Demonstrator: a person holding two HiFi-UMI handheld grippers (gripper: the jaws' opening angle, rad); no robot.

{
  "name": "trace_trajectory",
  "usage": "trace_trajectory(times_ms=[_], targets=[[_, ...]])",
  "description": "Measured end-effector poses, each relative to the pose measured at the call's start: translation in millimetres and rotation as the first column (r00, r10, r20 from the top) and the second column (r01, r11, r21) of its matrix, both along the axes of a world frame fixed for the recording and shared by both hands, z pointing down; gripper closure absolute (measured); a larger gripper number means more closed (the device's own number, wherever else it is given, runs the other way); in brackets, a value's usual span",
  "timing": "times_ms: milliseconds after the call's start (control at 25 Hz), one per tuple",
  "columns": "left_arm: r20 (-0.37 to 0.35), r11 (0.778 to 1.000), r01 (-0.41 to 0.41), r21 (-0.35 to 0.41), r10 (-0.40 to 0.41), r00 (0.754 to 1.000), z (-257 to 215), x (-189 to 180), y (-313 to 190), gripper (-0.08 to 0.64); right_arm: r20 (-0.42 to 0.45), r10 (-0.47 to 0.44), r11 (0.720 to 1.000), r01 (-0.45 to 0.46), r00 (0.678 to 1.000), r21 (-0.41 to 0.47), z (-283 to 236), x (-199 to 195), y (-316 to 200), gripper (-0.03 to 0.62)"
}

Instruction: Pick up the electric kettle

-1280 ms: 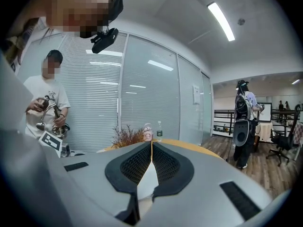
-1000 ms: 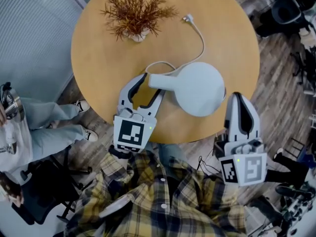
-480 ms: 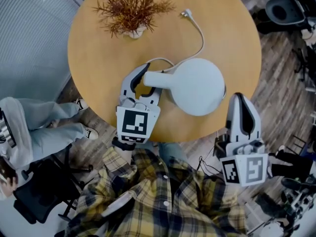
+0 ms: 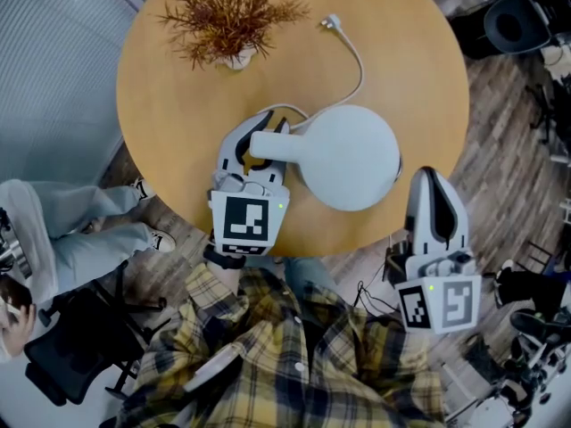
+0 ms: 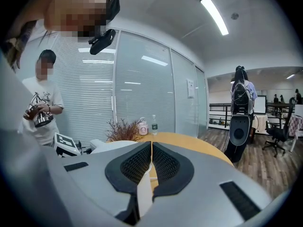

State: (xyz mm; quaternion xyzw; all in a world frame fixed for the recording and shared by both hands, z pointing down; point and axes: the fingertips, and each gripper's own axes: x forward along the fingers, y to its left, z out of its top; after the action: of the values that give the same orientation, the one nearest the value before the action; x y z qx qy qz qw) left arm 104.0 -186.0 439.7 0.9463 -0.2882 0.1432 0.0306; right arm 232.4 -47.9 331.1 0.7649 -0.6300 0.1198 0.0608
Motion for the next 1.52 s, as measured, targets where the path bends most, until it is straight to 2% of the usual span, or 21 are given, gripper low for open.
trace_trajectory(times_ms=[200,600,1080,1520], targets=[[-0.002,1.0,-0.005,0.005,0.005,1.0,0.3,0.8,-0.9,0.5,0.002,-0.006,1.0,0.006,1.0,-0.004,1.4,1.3,-2.8,0.557],[-0.054,0.999,0.045,-0.027,-0.046,0.997,-4.0,-0.4,-4.8,0.503,-0.012,0.004,1.0,-0.004,1.0,-0.007,-3.2,10.6,-1.7,0.557],[-0.07,0.997,0.066,-0.047,-0.069,0.995,-8.0,-1.0,-10.6,0.502,-0.017,0.014,1.0,-0.014,1.0,-0.004,-7.0,18.4,-0.3,0.557],[-0.123,0.994,0.075,-0.079,-0.085,0.989,-31.4,-6.5,-19.0,0.502,-0.03,0.019,1.0,-0.018,0.999,0.01,-16.3,20.8,-1.5,0.557]])
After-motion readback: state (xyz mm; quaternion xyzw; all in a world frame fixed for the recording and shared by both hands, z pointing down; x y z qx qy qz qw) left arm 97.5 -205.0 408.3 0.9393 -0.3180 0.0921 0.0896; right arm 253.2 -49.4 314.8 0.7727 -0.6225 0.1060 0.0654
